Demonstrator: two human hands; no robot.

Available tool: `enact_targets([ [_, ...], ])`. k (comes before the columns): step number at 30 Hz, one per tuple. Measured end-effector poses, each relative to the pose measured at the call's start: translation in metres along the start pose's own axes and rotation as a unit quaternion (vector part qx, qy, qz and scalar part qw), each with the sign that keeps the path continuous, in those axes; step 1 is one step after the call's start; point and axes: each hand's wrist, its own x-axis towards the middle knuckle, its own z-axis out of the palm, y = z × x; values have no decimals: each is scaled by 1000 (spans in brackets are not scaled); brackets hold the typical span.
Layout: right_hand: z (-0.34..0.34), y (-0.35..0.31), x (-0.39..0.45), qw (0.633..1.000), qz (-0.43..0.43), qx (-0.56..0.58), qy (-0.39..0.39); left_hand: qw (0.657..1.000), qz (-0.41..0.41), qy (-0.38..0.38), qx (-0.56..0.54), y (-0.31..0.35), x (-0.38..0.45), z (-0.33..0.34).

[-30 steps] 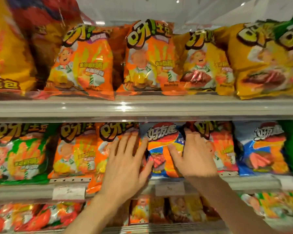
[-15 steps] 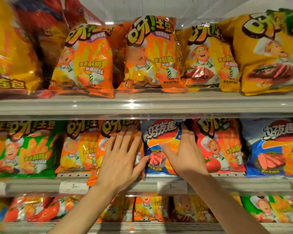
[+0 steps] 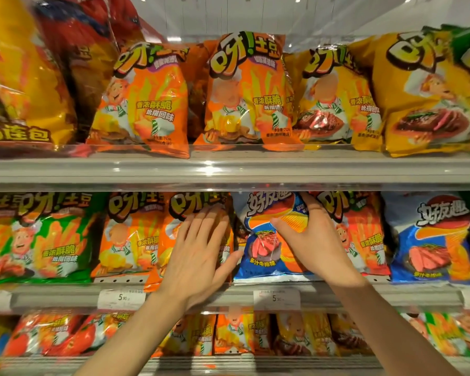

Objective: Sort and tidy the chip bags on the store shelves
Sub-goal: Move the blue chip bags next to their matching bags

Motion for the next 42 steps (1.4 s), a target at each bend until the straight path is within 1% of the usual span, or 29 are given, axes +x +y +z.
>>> enact_targets([
  [3, -5, 1, -1, 1000, 6, 26, -6, 997, 16, 44, -56, 4, -5, -4],
  [6, -9, 0, -4, 999, 17, 40, -6, 991, -1, 73, -116, 10, -11, -12],
  [8, -11, -1, -6, 999, 23, 45, -6, 985, -32, 58, -162, 16, -15, -17],
  [12, -18, -1, -7, 996, 39, 75, -11, 961, -109, -6, -252, 30, -16, -27],
  [15, -21, 2, -7, 994, 54, 94, -2, 923, -174, -55, -340, 40, -9, -34],
  [18, -20, 7, -11, 983, 72, 166, -19, 872, -221, -124, -419, 45, 0, -40],
  [21, -17, 10, -17, 975, 84, 202, -45, 829, -219, -157, -491, 53, 6, -42],
  [24, -15, 12, -20, 964, 97, 237, -71, 776, -210, -155, -574, 61, 8, -40],
  [25, -16, 11, -20, 961, 96, 247, -78, 765, -212, -151, -589, 61, 8, -39],
  [28, -20, 16, -20, 955, 101, 258, -108, 754, -204, -140, -608, 61, 4, -37],
  [32, -32, 18, -16, 946, 105, 276, -135, 752, -194, -137, -615, 58, -3, -36],
  [34, -38, 14, -14, 936, 101, 304, -145, 750, -194, -139, -616, 56, -6, -36],
  [37, -43, 10, -12, 911, 123, 367, -143, 750, -181, -147, -618, 57, -10, -39],
  [42, -44, 12, -13, 887, 152, 413, -136, 749, -166, -155, -623, 62, -15, -37],
])
